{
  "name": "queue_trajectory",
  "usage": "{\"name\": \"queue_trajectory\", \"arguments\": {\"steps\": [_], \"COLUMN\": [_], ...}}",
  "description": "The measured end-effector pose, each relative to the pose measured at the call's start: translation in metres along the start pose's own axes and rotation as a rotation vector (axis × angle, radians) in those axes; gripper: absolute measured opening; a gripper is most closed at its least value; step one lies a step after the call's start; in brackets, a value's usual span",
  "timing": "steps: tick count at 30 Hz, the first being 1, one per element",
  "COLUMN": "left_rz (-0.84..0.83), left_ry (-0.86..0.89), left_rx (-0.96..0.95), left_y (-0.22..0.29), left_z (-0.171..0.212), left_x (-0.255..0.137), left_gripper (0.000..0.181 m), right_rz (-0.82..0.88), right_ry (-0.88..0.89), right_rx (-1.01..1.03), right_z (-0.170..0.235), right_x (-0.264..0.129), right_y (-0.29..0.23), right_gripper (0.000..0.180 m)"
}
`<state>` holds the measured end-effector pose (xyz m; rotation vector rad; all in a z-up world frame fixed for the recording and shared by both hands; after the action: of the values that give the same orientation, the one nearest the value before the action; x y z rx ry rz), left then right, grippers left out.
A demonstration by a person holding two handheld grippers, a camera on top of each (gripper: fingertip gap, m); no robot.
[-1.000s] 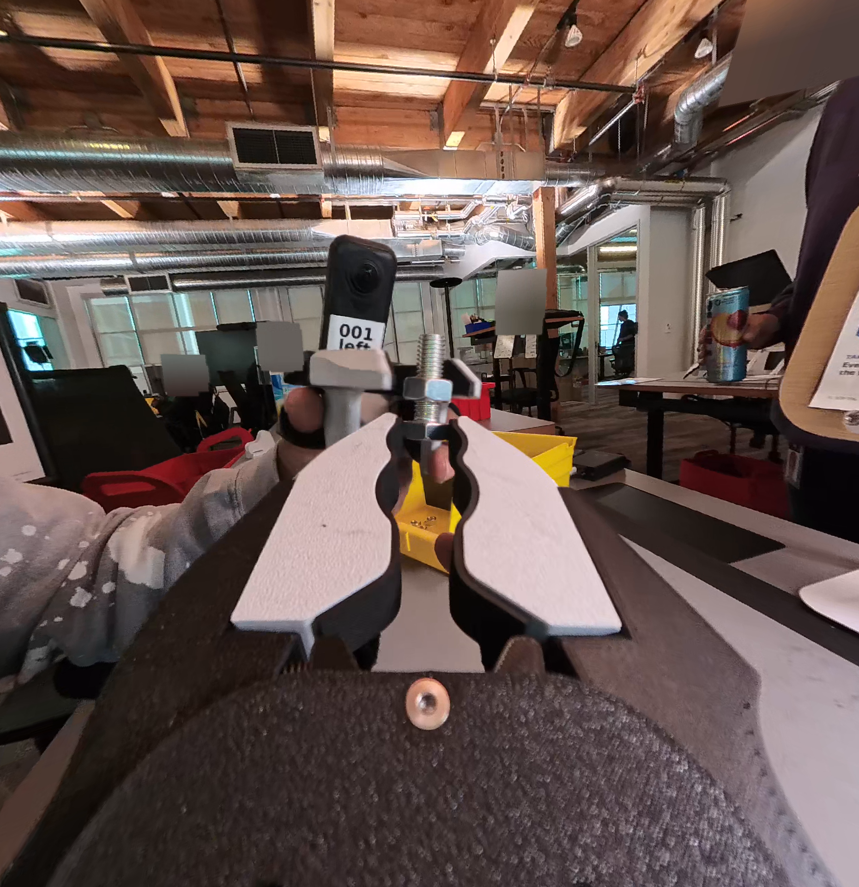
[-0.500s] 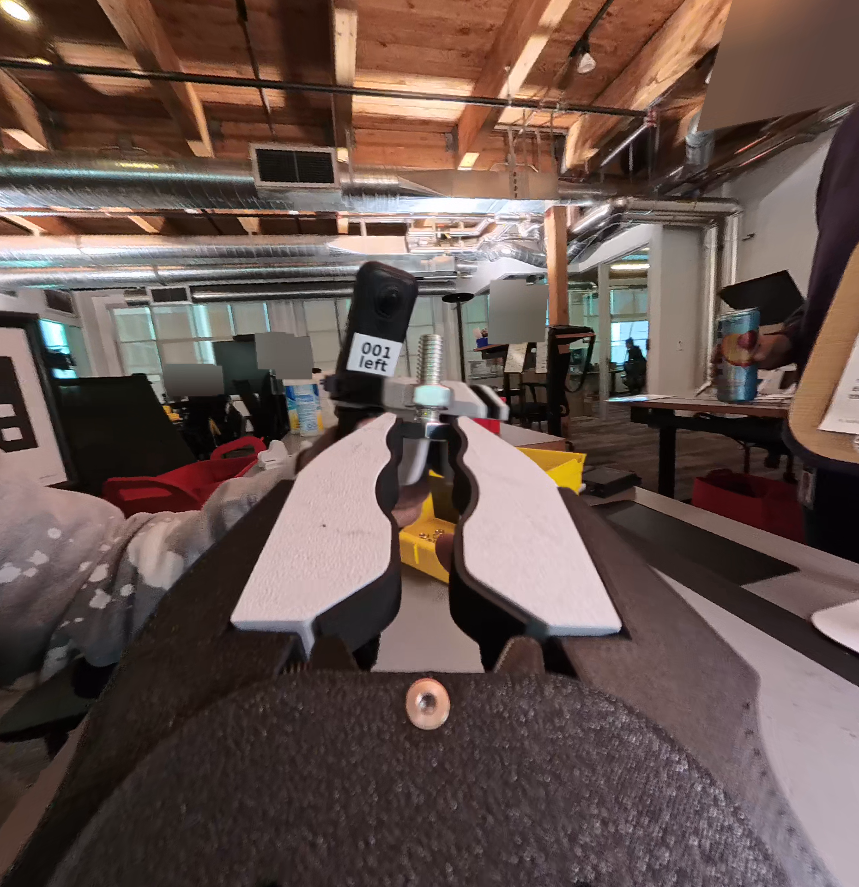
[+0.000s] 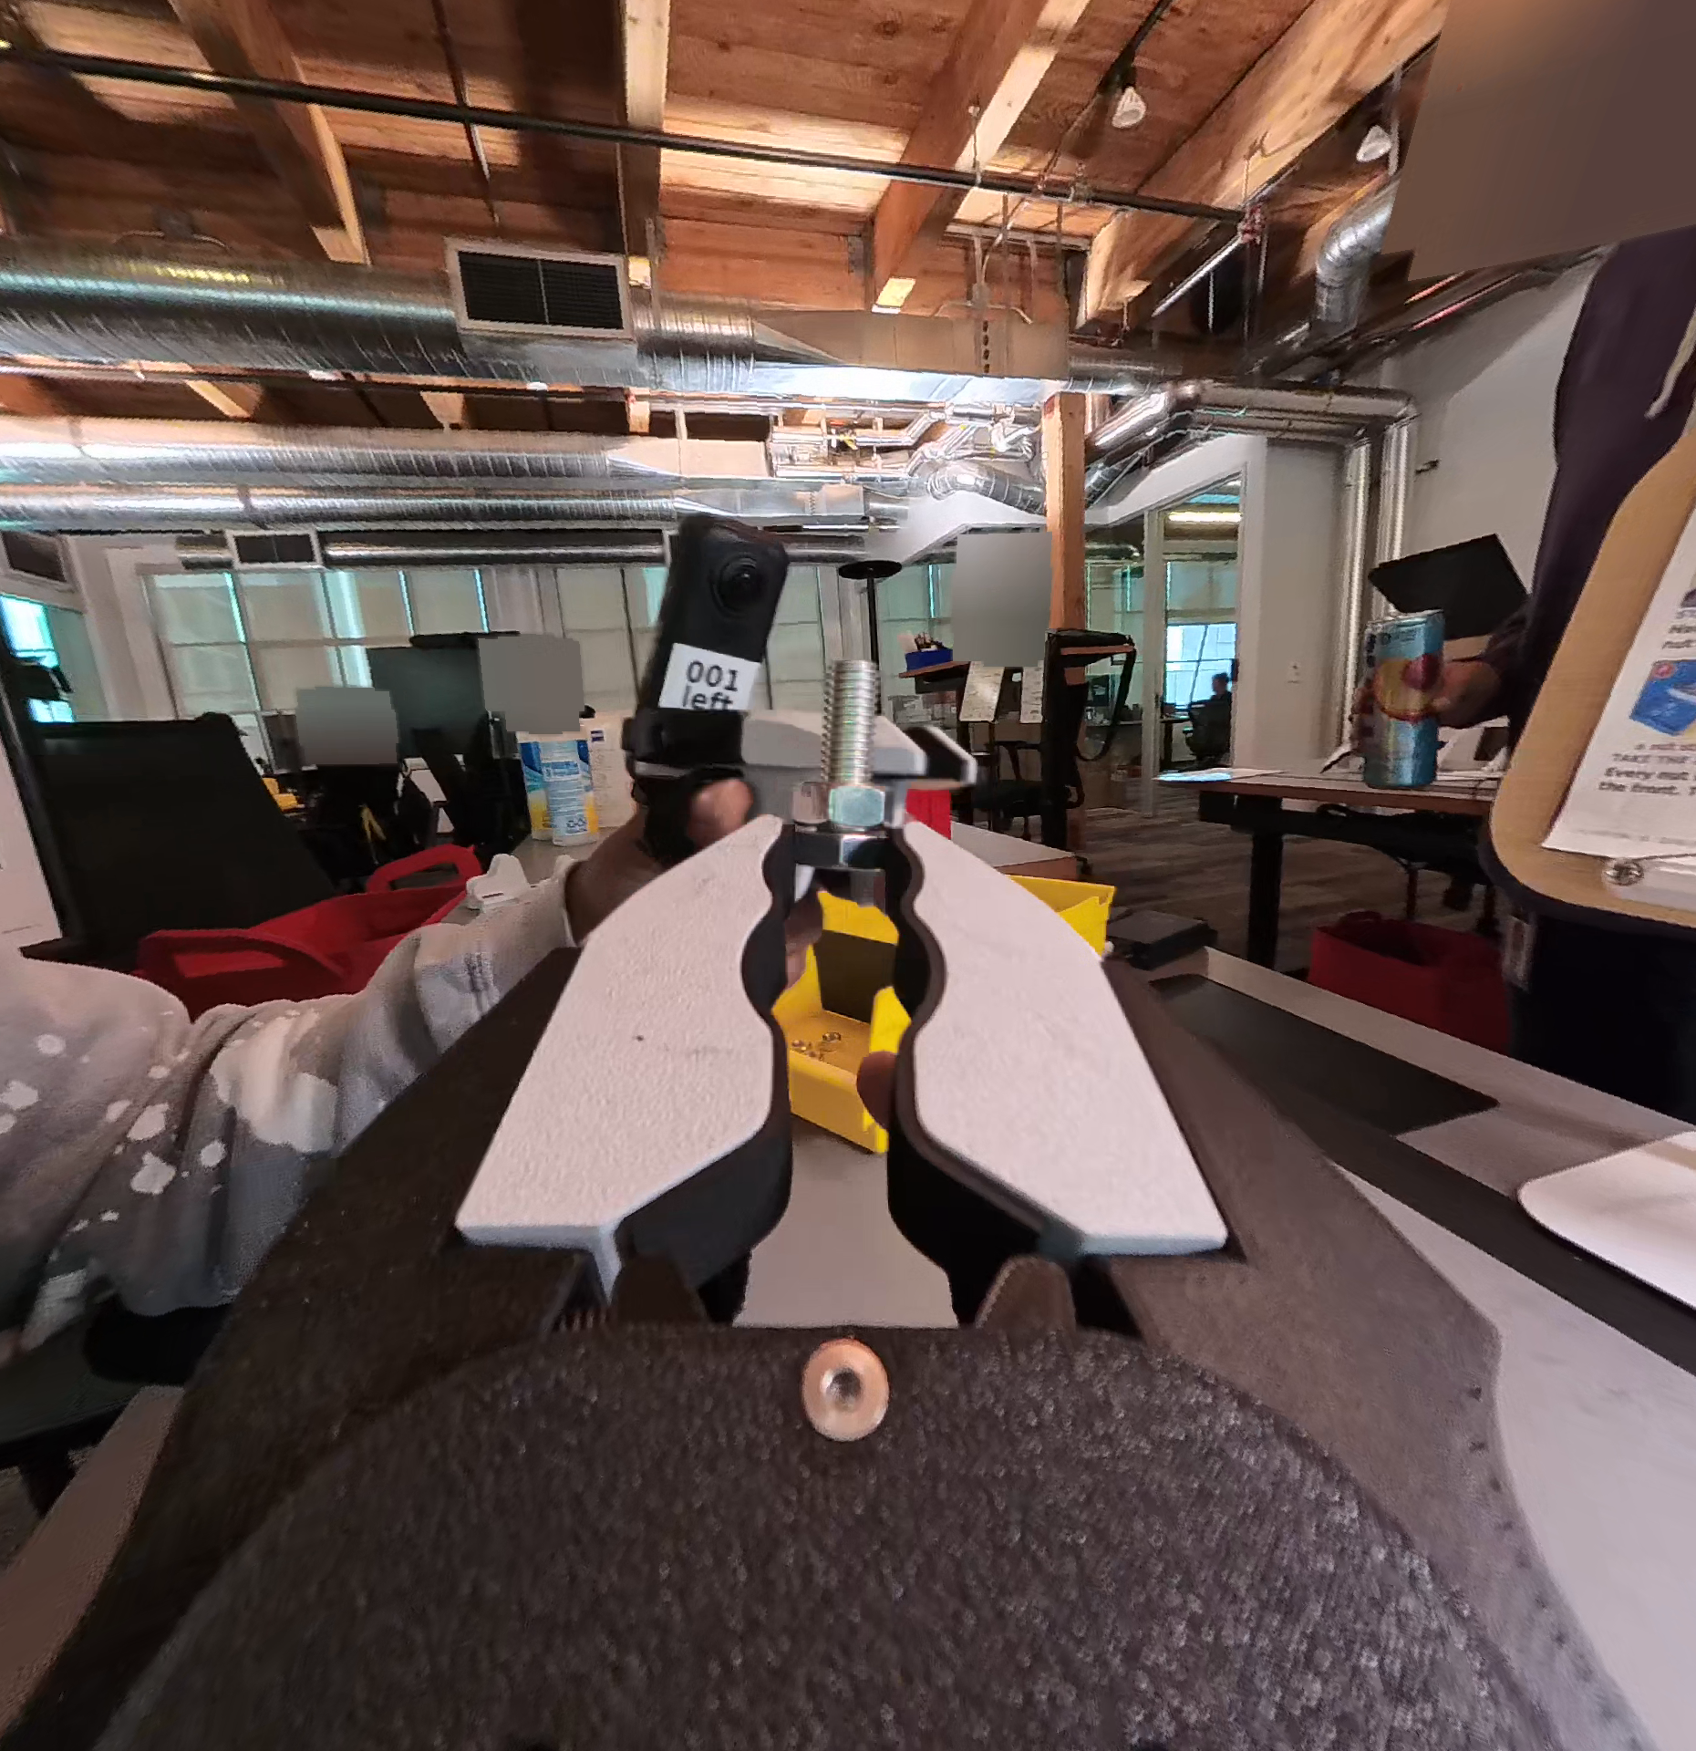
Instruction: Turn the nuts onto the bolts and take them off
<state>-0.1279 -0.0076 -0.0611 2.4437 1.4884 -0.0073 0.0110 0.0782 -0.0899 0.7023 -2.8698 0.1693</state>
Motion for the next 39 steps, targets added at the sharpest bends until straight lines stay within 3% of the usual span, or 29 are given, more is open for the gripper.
{"name": "queue_trajectory", "arguments": {"steps": [3, 5, 10, 13, 18, 21, 28, 34, 37, 39], "left_rz": [-0.102, -0.195, -0.301, -0.347, -0.41, -0.444, -0.472, -0.524, -0.577, -0.619], "left_ry": [0.011, 0.046, 0.109, 0.104, 0.096, 0.115, 0.121, 0.119, 0.133, 0.138], "left_rx": [0.056, 0.082, 0.027, 0.048, 0.096, 0.116, 0.095, 0.09, 0.078, 0.069], "left_y": [-0.002, -0.009, -0.023, -0.026, -0.024, -0.024, -0.035, -0.045, -0.054, -0.06], "left_z": [-0.002, -0.004, -0.007, -0.009, -0.016, -0.023, -0.026, -0.026, -0.028, -0.031], "left_x": [-0.005, -0.011, -0.024, -0.027, -0.04, -0.053, -0.067, -0.078, -0.097, -0.116], "left_gripper": [0.006, 0.0, 0.0, 0.0, 0.001, 0.001, 0.001, 0.001, 0.003, 0.006], "right_rz": [0.104, 0.274, 0.741, 0.969, 1.028, 1.028, 1.03, 0.988, 0.905, 0.788], "right_ry": [-0.04, -0.127, -0.585, -0.992, -1.363, -1.405, -1.487, -1.153, -0.899, -0.786], "right_rx": [-0.013, -0.041, 0.073, 0.174, 0.418, 0.494, 0.464, 0.29, 0.085, 0.011], "right_z": [-0.008, -0.028, -0.074, -0.044, 0.039, 0.066, 0.079, 0.015, -0.029, -0.036], "right_x": [-0.007, -0.022, -0.099, -0.146, -0.177, -0.18, -0.178, -0.156, -0.132, -0.116], "right_y": [0.014, 0.036, 0.133, 0.207, 0.271, 0.289, 0.303, 0.275, 0.216, 0.161], "right_gripper": [0.018, 0.018, 0.018, 0.018, 0.018, 0.018, 0.02, 0.034, 0.033, 0.032]}}
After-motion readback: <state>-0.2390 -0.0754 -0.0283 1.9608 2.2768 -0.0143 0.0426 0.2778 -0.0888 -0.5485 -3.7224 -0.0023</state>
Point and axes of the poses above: each gripper's, where its closed fingertips meet, x out along the fingers, z out of its underside, y = z × x across the jaws, the point moved 7 cm from there along -x, back along the fingers, and after that the axes turned 10 degrees about -y, right-handed, at the moved point
